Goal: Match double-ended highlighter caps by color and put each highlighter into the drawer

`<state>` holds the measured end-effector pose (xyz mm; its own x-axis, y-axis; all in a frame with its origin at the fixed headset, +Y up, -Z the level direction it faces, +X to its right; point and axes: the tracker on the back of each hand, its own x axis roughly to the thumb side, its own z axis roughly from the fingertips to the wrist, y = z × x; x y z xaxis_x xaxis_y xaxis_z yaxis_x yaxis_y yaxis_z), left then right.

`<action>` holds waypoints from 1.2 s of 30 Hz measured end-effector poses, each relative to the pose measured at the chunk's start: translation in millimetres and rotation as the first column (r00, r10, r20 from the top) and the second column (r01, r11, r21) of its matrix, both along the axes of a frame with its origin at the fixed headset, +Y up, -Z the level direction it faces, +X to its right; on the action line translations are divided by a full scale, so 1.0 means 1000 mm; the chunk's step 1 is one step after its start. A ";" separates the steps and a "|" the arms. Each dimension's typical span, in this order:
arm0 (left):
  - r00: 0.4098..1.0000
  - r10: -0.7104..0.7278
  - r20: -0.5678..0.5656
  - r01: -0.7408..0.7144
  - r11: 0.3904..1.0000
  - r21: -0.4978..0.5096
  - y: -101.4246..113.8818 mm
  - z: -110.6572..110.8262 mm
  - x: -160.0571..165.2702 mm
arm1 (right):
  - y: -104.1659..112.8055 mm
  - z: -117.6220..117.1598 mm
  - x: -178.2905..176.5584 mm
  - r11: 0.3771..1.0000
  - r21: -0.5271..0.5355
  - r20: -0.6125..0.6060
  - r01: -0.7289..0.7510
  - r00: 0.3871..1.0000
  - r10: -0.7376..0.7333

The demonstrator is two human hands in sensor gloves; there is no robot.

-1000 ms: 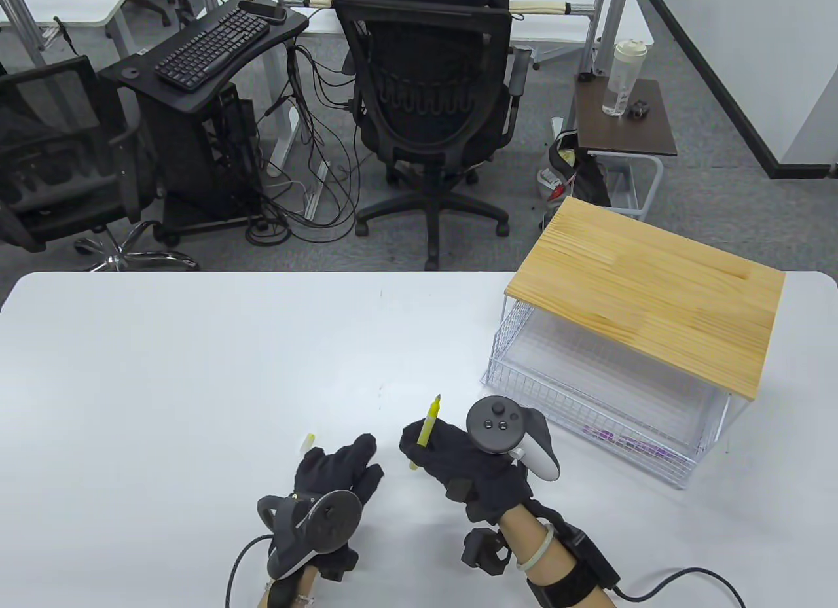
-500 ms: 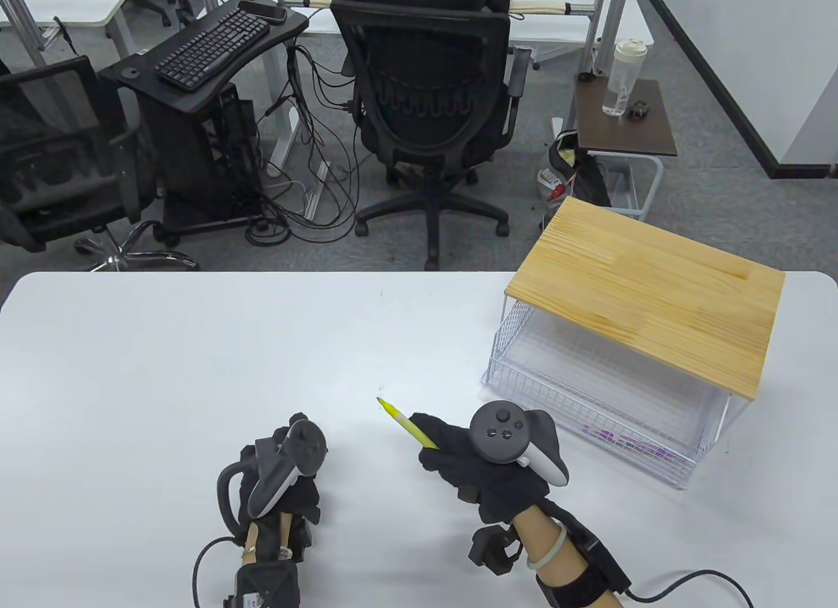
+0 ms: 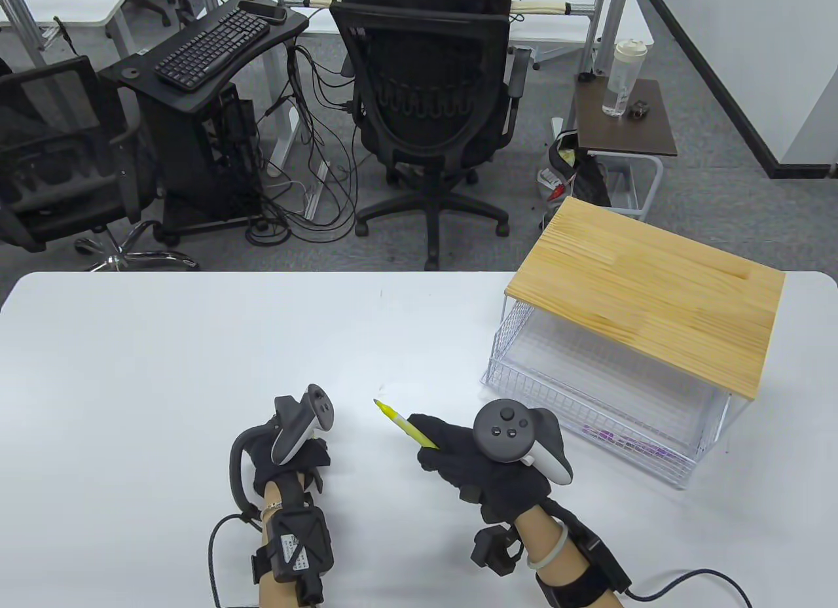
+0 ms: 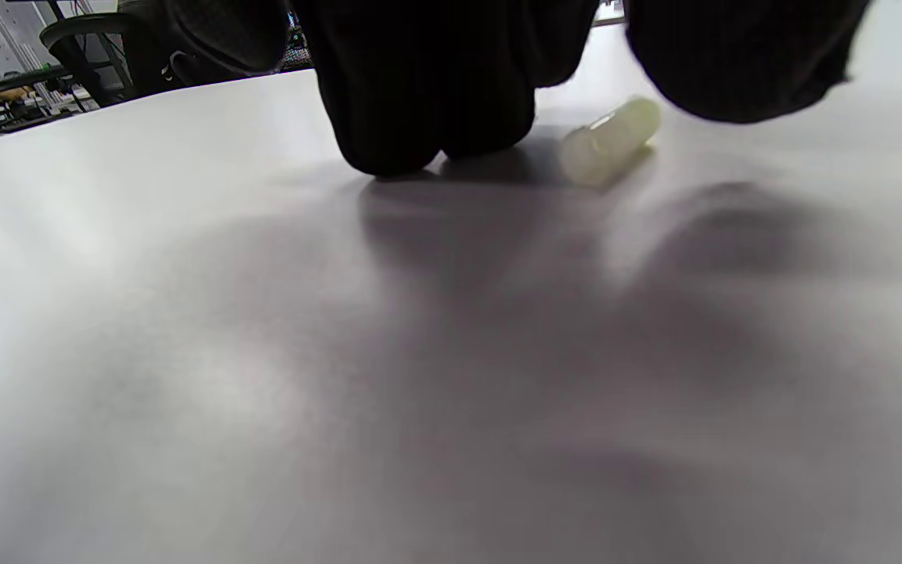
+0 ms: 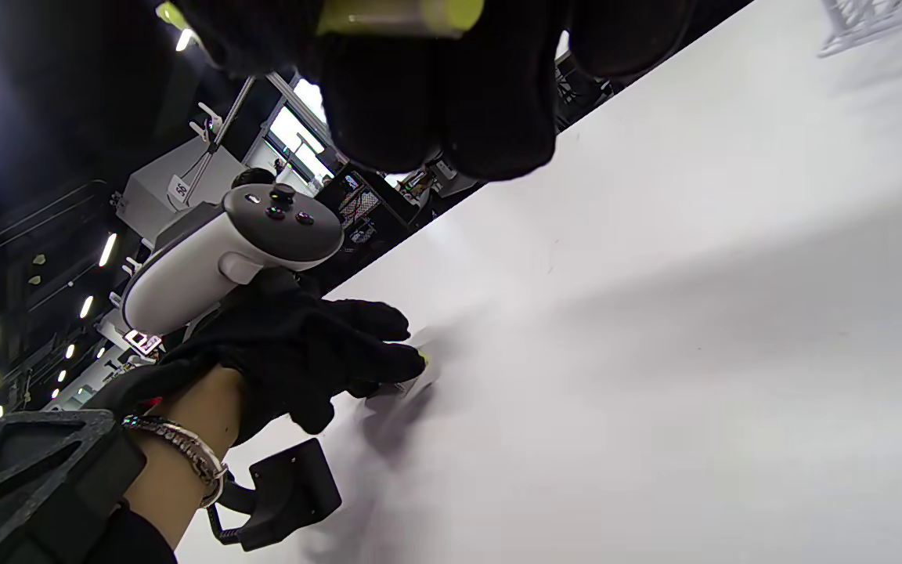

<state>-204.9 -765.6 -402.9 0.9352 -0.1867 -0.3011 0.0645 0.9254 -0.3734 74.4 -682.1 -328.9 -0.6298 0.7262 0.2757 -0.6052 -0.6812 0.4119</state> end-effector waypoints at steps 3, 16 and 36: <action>0.996 -0.083 0.018 0.084 0.996 -0.019 -0.003 -0.006 0.009 | -0.001 -0.001 -0.001 1.000 -0.007 0.000 -0.002 1.000 0.002; 0.959 -0.264 0.105 0.265 0.964 0.004 0.000 0.001 0.036 | -0.002 -0.002 -0.002 1.000 -0.013 -0.007 0.000 1.000 0.000; 0.471 0.806 0.359 -0.849 0.302 0.434 0.044 0.091 -0.016 | -0.021 0.004 -0.025 0.965 0.092 0.077 -0.244 0.968 0.237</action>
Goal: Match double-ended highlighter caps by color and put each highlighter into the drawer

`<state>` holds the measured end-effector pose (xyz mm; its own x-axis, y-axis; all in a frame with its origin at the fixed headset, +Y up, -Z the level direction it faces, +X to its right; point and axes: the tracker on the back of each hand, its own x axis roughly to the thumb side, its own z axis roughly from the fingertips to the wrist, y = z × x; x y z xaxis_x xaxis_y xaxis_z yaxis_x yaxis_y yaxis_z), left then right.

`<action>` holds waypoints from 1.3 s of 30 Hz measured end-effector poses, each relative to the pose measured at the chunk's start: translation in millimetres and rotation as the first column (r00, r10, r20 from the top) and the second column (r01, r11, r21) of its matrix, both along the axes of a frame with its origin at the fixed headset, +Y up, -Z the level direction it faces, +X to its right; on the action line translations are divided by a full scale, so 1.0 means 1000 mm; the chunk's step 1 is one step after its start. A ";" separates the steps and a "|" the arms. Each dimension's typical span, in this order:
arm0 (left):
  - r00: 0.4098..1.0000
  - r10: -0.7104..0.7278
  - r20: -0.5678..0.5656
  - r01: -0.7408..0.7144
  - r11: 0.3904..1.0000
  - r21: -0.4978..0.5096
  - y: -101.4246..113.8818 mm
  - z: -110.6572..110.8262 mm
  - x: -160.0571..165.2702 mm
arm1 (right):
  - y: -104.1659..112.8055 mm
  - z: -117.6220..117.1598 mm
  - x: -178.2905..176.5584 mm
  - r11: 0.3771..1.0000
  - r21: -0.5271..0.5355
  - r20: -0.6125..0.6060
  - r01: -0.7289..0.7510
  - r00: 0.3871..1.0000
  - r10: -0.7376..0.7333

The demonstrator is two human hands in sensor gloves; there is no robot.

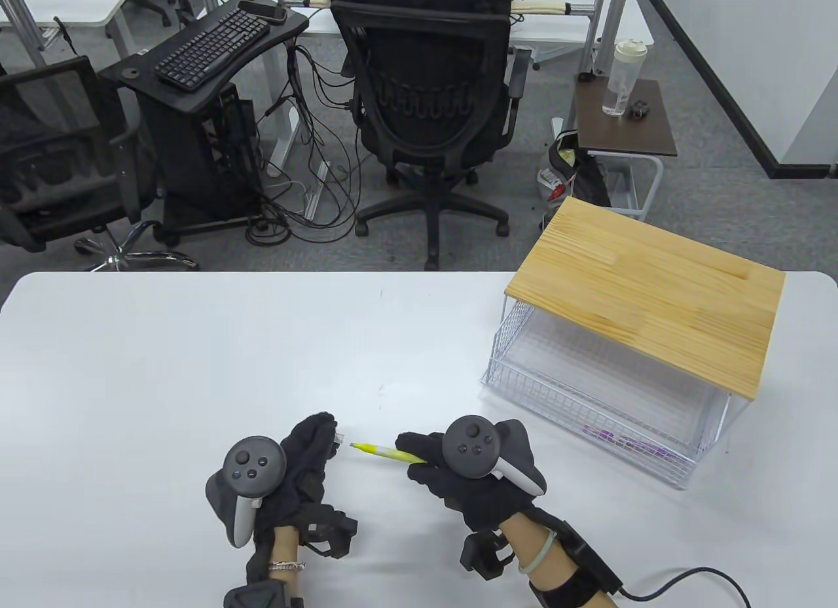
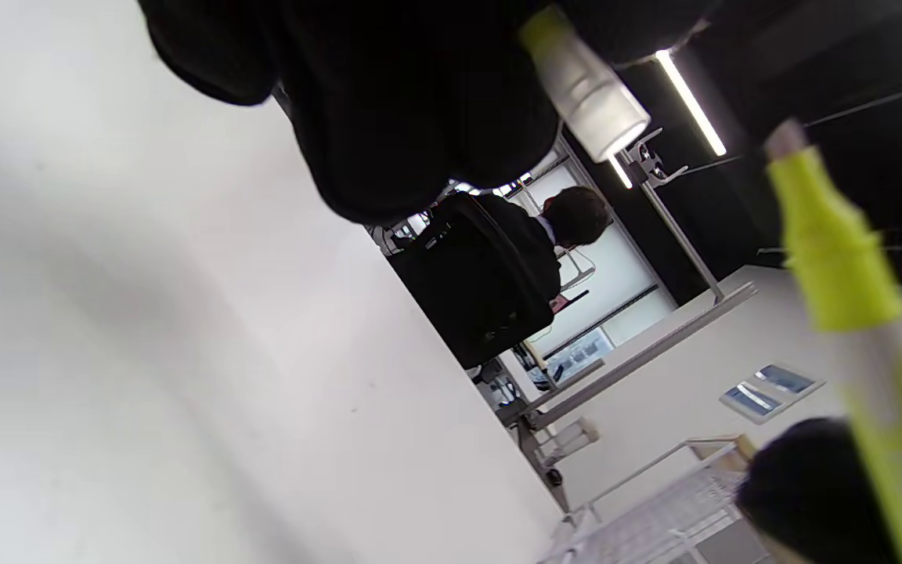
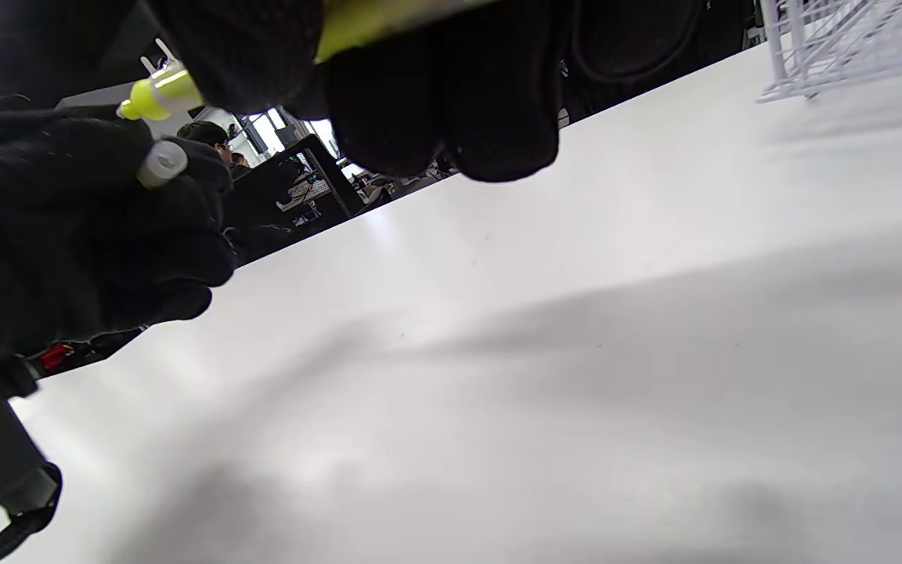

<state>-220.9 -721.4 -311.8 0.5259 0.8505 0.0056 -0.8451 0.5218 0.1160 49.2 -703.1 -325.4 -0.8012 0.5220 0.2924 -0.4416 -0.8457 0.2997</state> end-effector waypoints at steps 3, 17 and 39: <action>0.999 0.035 0.034 -0.035 0.999 0.007 -0.001 0.000 -0.003 | -0.001 0.000 -0.001 1.000 0.005 0.006 -0.010 1.000 0.010; 0.997 -0.055 0.058 0.054 0.998 0.026 -0.002 -0.001 0.003 | -0.002 0.001 -0.004 1.000 0.001 0.006 -0.030 1.000 0.030; 0.923 -0.338 0.182 0.303 0.932 0.197 0.020 0.012 0.049 | 0.019 0.016 0.009 0.967 0.244 0.158 -0.070 0.987 0.031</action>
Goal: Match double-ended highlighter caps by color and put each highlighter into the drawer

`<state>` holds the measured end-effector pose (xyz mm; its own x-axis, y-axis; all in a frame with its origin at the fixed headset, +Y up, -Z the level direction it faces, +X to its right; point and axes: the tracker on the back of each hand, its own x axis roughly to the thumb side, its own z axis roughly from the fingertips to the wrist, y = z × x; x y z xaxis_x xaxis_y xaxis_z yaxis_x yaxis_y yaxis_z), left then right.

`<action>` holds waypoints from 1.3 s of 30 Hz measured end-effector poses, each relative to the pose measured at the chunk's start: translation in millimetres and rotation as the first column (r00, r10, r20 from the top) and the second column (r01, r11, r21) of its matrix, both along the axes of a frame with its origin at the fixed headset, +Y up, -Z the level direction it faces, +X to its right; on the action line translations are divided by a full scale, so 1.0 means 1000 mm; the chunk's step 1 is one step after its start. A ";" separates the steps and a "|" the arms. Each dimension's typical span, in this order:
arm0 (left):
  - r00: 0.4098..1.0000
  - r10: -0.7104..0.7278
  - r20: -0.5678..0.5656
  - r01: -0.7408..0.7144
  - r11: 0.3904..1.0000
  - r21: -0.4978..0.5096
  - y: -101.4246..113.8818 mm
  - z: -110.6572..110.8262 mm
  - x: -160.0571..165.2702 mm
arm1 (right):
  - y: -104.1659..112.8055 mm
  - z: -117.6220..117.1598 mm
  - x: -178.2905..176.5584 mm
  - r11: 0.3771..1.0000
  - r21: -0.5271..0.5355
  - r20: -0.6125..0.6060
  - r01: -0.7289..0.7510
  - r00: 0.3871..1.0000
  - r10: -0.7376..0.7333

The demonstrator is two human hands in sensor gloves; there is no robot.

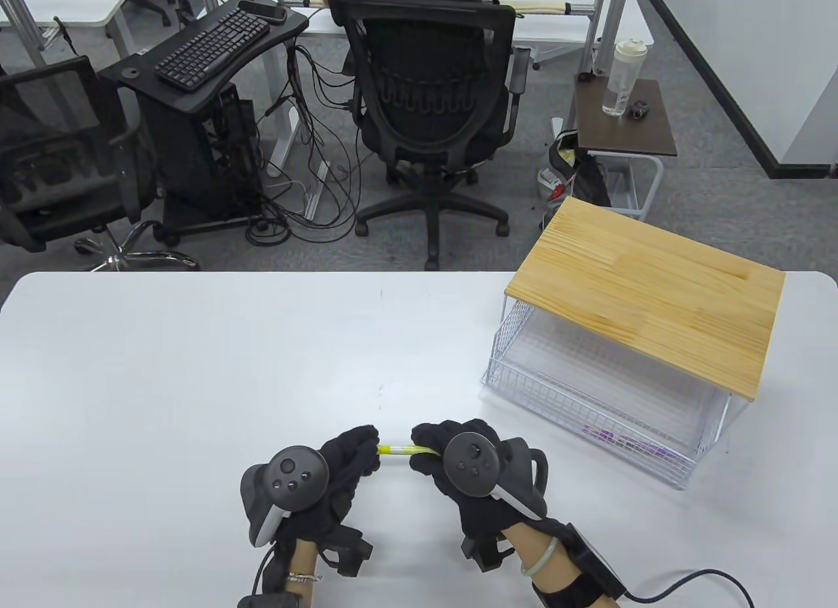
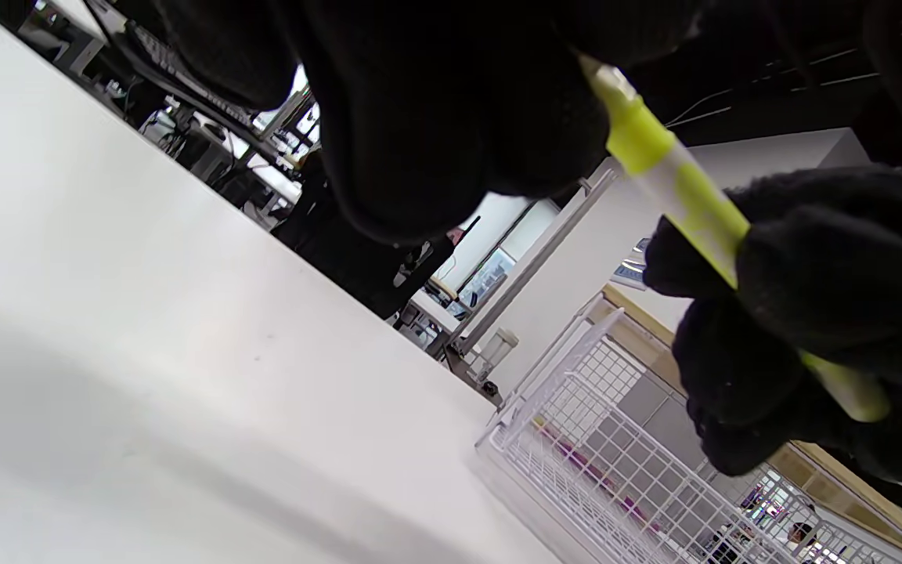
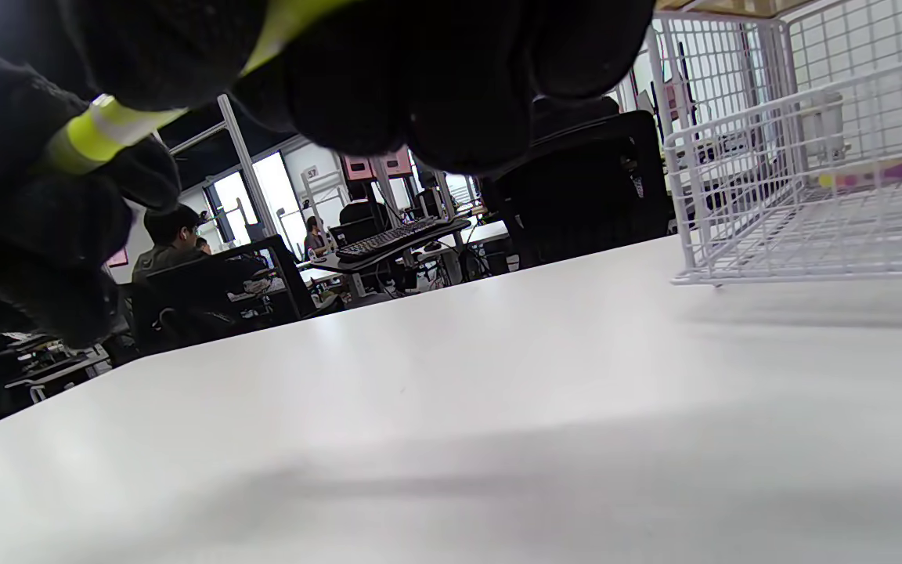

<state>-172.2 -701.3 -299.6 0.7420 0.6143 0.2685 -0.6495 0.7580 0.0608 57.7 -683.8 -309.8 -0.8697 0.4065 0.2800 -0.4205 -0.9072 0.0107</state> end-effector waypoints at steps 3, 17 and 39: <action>0.997 -0.068 -0.019 0.069 0.994 0.082 0.008 0.007 0.005 | 0.001 -0.003 0.005 0.994 -0.084 -0.039 0.075 0.996 -0.079; 0.856 -0.481 -0.188 0.505 0.856 0.110 0.007 0.010 0.002 | -0.005 -0.011 0.008 0.995 -0.095 0.000 0.010 1.000 -0.010; 0.765 -0.629 -0.137 0.615 0.777 -0.137 -0.028 -0.009 -0.015 | 0.043 -0.025 0.118 0.962 0.031 0.490 -0.270 0.843 0.221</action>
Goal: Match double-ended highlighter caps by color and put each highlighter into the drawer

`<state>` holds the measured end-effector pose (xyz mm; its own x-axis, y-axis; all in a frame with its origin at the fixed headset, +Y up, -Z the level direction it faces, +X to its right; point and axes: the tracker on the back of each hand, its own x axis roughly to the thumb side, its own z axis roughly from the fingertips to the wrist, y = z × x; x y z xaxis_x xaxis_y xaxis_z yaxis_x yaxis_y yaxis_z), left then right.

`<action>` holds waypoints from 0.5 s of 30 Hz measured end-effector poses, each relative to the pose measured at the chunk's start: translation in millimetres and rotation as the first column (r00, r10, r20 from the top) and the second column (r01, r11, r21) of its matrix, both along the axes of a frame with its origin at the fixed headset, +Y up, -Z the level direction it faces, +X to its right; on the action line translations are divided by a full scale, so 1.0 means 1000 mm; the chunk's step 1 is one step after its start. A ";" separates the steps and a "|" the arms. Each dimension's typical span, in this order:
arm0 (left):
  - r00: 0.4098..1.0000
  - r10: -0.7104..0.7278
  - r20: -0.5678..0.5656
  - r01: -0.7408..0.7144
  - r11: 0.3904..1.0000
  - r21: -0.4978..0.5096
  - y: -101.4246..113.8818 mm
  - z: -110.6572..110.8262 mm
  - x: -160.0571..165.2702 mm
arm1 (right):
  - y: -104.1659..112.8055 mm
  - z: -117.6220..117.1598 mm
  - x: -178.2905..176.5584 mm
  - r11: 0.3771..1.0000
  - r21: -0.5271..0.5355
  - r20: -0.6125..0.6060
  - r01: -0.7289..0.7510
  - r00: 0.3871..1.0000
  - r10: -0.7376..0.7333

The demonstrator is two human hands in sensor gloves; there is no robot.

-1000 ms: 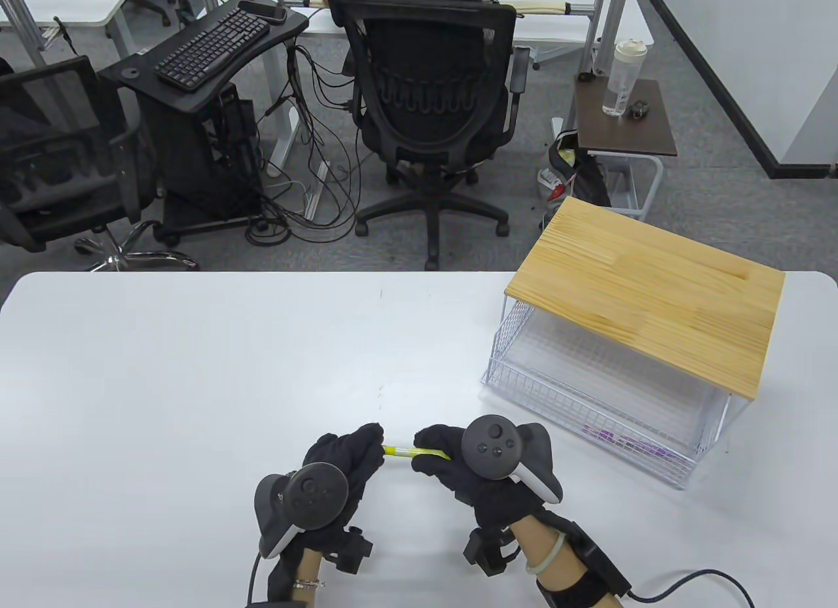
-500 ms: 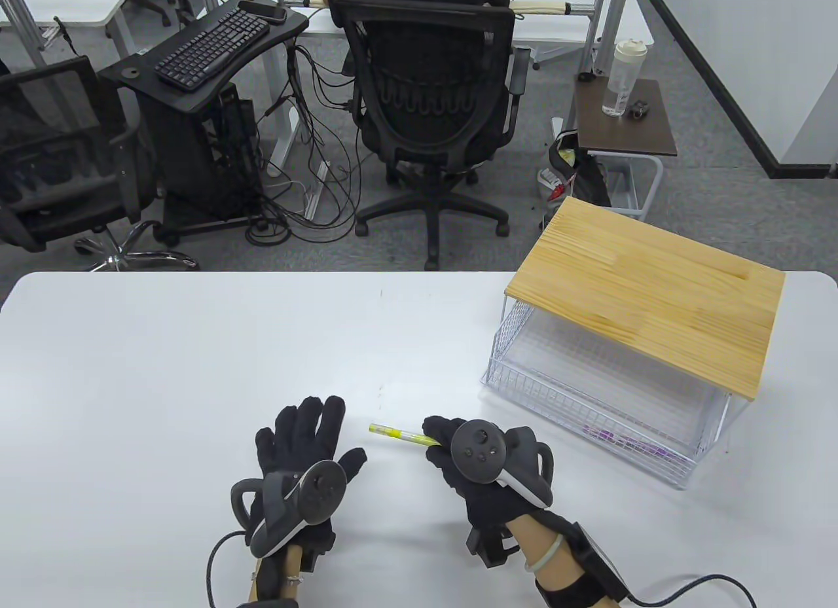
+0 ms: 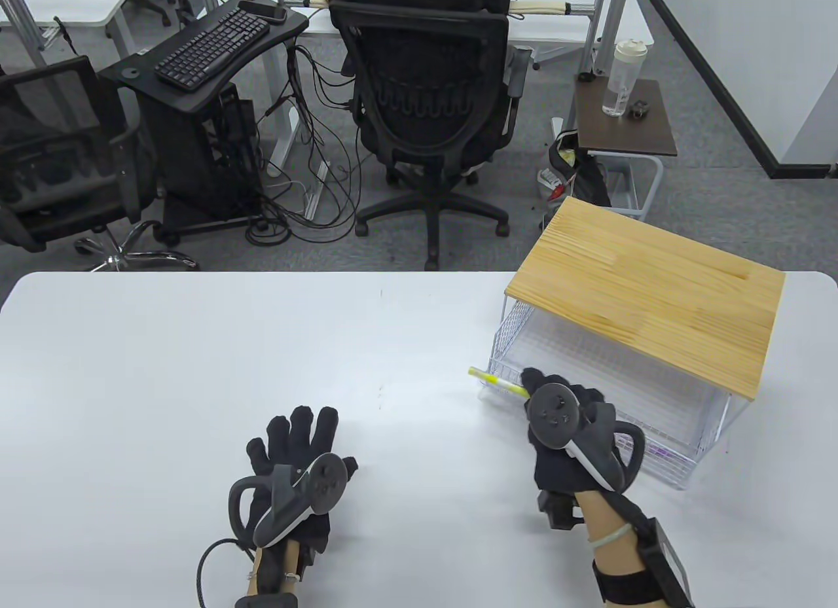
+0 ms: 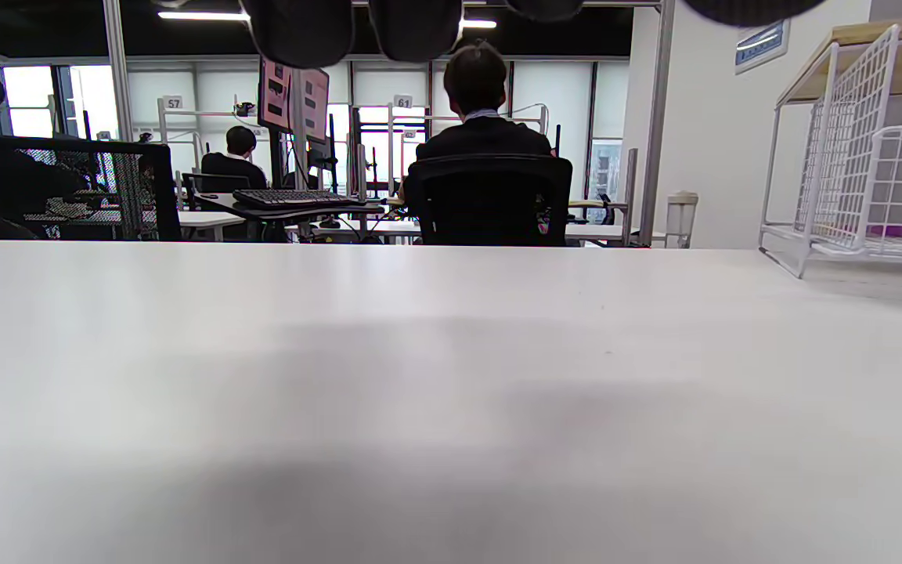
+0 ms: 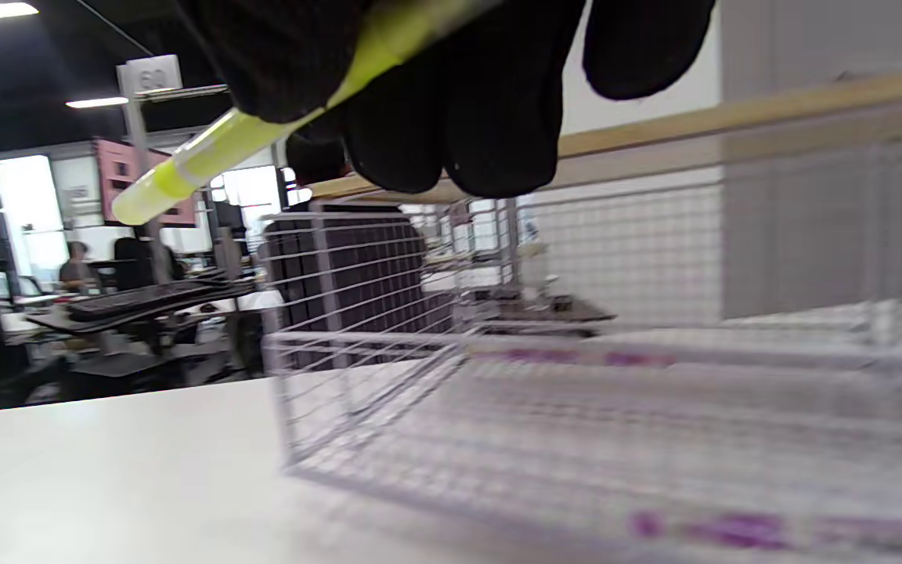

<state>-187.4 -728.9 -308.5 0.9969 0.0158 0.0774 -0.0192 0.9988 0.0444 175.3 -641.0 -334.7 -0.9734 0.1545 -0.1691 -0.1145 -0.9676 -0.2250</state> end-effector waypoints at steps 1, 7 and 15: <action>1.000 0.004 0.001 -0.004 1.000 -0.005 0.000 0.000 0.000 | -0.002 -0.002 0.011 0.999 0.005 0.050 -0.040 0.998 0.040; 1.000 -0.025 0.013 0.025 1.000 -0.012 -0.003 0.001 0.006 | -0.027 -0.029 0.049 0.982 -0.126 0.227 -0.142 0.959 0.168; 0.999 -0.035 0.001 0.035 0.999 -0.023 -0.004 -0.001 0.005 | -0.055 -0.033 0.076 0.986 -0.165 0.174 -0.007 0.984 0.036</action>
<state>-182.3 -733.3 -309.4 0.9968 -0.0172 0.0784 0.0155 0.9997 0.0213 251.7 -696.0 -368.2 -0.9290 0.0897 -0.3591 -0.0656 -0.9947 -0.0787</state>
